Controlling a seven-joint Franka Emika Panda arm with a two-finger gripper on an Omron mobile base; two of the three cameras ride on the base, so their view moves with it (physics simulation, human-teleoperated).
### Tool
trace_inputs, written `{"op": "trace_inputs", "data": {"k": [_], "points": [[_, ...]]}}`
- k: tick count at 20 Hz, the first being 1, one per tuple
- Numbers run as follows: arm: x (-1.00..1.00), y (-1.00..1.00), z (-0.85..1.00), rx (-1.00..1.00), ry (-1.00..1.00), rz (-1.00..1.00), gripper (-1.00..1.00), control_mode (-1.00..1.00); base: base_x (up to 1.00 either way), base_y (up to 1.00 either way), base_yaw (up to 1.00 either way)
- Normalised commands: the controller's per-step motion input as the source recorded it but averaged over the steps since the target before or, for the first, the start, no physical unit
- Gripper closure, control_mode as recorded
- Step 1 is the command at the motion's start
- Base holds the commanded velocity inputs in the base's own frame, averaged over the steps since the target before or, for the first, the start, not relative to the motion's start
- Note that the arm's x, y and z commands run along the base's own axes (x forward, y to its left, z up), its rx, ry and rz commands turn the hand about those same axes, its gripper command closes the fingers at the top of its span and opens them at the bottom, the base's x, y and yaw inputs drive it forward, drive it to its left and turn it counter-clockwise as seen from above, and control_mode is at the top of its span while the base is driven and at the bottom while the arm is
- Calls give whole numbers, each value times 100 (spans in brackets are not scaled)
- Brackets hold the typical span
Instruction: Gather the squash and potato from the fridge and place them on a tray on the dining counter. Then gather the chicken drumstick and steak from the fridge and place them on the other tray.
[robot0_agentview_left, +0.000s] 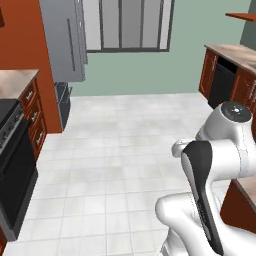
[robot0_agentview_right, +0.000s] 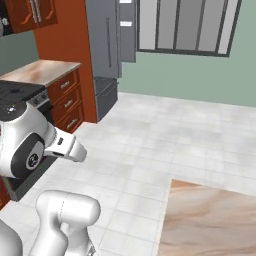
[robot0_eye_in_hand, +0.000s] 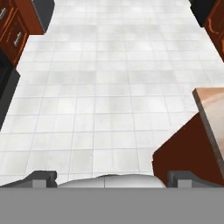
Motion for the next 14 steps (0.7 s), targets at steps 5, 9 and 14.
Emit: {"op": "trace_inputs", "data": {"k": [5, 9, 14], "points": [[0, 0, 0, 0, 0, 0, -100, 100, 91, 0, 0], [0, 0, 0, 0, 0, 0, -100, 100, 88, 0, 0], [0, 0, 0, 0, 0, 0, -100, 100, 90, 0, 0]]}}
